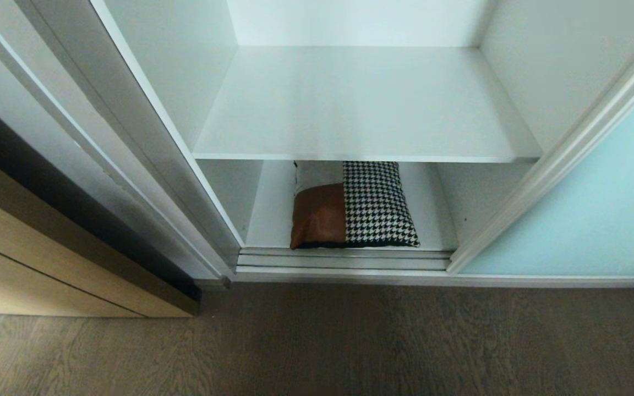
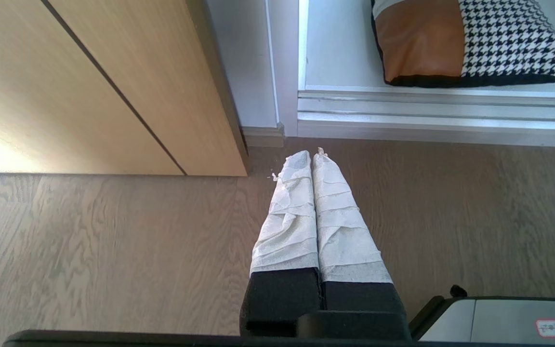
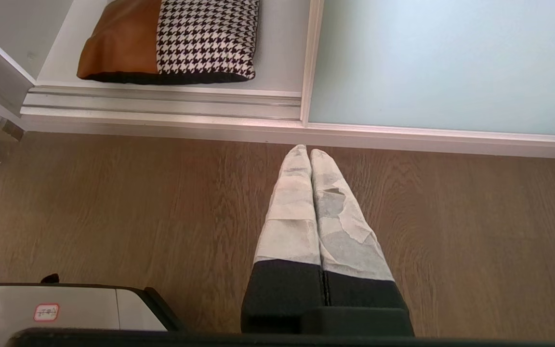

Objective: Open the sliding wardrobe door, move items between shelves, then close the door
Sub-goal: Open the door

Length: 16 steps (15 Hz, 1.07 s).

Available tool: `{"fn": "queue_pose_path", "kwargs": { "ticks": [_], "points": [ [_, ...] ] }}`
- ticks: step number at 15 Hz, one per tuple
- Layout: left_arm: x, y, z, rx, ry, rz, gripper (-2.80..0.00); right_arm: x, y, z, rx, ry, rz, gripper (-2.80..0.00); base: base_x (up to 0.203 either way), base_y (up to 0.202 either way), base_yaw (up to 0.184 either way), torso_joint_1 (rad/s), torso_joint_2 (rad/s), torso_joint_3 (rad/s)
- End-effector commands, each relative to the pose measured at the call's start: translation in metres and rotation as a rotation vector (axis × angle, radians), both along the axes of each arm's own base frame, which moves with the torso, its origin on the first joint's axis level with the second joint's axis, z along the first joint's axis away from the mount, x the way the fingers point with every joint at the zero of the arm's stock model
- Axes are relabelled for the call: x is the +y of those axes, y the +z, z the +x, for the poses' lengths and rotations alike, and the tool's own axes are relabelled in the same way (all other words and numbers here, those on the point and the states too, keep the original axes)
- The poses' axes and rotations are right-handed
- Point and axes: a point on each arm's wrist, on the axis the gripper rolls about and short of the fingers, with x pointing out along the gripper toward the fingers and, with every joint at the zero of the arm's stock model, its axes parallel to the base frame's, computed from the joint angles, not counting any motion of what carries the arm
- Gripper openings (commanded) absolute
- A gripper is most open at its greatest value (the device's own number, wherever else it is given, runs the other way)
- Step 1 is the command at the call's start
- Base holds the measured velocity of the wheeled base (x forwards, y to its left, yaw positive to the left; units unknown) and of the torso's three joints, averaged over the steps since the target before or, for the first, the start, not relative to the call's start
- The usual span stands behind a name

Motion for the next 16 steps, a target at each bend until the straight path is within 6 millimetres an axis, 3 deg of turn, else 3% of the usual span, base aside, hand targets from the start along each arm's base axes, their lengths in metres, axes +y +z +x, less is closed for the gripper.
{"fn": "queue_pose_path", "kwargs": {
  "ticks": [1,16],
  "points": [
    [0.0,-0.0004,0.0003,0.004,0.0,0.0,-2.8,0.0,0.0,0.0,-0.001,0.001,0.0,-2.8,0.0,0.0,0.0,0.0,0.0,0.0],
    [0.0,-0.0002,0.0002,0.003,0.0,-0.001,-2.8,0.0,-0.0003,0.0001,0.001,0.001,0.0,-2.8,0.0,0.0,0.0,0.0,0.0,0.0]
  ]
}}
